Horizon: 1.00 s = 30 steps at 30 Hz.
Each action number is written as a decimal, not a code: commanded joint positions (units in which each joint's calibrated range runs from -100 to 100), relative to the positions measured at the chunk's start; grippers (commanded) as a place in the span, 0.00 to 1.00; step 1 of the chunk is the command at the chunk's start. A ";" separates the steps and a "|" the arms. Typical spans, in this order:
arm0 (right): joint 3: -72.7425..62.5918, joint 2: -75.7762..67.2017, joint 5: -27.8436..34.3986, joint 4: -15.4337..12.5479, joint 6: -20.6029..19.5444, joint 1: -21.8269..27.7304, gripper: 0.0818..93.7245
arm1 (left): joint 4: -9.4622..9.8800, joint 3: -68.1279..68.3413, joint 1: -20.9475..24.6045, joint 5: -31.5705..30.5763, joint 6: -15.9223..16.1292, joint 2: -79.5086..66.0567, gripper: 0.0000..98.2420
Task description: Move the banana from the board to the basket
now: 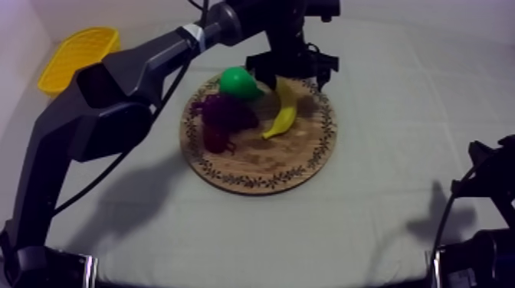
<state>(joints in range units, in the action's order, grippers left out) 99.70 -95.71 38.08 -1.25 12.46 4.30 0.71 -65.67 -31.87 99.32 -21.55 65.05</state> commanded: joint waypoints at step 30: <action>-0.03 -0.04 0.22 0.01 0.02 -0.01 0.01 | -3.14 -0.69 1.18 0.44 -1.26 5.69 0.33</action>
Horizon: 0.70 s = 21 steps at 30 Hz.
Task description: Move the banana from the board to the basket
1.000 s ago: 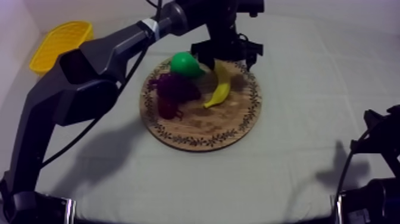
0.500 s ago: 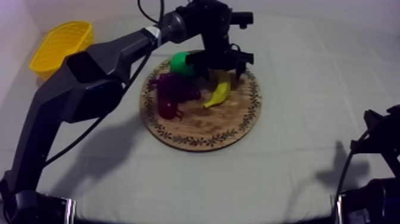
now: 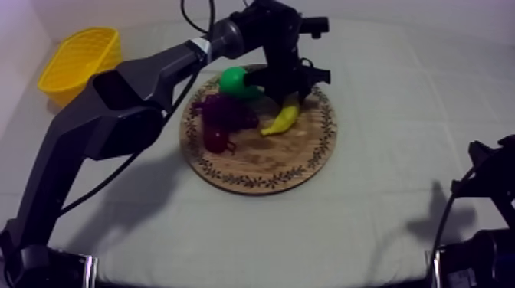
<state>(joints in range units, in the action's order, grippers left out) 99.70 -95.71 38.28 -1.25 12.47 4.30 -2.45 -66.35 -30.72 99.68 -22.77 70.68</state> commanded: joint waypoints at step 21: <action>-0.03 -0.04 0.03 0.01 0.01 -0.01 0.01 | 5.83 15.05 0.55 0.16 -2.21 -25.10 0.16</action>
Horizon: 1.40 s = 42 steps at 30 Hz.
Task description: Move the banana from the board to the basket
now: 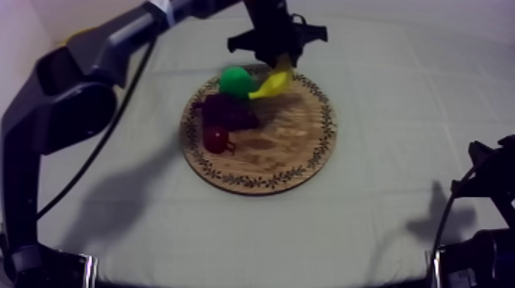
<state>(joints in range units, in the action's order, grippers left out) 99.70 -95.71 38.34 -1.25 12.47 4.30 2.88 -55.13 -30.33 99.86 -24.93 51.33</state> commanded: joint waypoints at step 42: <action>-0.03 -0.04 -0.04 0.01 0.01 -0.01 0.01 | 13.40 45.01 30.25 -22.50 12.67 -52.90 0.19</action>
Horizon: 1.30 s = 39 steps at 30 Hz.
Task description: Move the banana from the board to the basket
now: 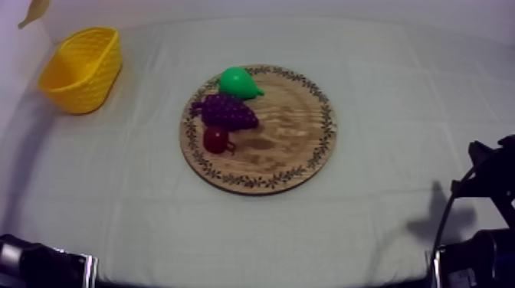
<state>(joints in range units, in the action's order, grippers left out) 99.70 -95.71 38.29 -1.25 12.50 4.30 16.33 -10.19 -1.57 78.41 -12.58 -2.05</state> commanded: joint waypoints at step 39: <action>-0.03 -0.04 0.02 0.01 -0.02 -0.01 0.01 | -4.78 -7.72 6.47 -8.83 1.91 39.51 0.31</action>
<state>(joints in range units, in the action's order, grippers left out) 99.70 -95.71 38.37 -1.25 12.50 4.30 11.58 -17.87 4.87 69.53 -10.81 37.38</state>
